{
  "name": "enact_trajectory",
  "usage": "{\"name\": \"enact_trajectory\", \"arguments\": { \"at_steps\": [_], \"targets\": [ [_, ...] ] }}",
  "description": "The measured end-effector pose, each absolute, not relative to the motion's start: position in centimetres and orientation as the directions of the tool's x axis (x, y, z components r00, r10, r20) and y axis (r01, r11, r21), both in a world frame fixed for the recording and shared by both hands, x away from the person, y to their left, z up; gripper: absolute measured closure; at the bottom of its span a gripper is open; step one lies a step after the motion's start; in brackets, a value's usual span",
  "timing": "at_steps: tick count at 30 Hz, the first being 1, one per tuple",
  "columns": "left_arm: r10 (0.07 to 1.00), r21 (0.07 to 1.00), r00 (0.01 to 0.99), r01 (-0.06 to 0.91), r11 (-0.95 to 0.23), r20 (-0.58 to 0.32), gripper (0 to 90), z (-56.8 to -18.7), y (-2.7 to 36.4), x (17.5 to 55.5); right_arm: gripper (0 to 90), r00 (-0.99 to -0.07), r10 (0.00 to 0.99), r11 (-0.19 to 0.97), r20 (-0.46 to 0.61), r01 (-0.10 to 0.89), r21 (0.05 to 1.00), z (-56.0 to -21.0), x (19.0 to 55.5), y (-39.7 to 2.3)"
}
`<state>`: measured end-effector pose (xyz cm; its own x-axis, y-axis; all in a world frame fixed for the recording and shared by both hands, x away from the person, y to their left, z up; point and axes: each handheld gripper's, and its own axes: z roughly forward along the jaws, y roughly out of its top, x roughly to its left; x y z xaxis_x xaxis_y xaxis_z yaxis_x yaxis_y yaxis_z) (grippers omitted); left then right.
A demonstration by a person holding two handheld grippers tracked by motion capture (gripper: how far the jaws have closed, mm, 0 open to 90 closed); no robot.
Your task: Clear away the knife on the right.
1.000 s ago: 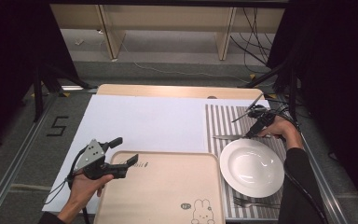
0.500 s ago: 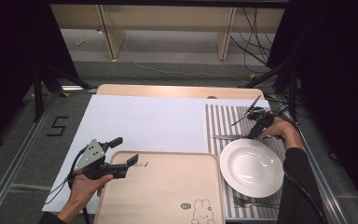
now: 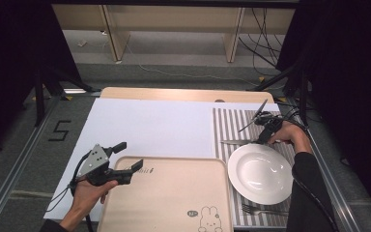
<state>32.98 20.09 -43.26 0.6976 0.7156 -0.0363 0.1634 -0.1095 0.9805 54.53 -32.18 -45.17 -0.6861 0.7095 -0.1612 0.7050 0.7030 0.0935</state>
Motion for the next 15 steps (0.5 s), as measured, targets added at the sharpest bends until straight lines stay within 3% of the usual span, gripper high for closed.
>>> {"name": "enact_trajectory", "arguments": {
  "at_steps": [15],
  "targets": [
    [0.714, 0.979, 0.699, 0.167, -0.120, -0.032, 15.9, -43.33, 19.96, 32.94, 42.7, -0.702, 0.698, 0.716, -0.141, 0.693, 0.090, -45.06, 54.47, -32.05]
  ]
}}
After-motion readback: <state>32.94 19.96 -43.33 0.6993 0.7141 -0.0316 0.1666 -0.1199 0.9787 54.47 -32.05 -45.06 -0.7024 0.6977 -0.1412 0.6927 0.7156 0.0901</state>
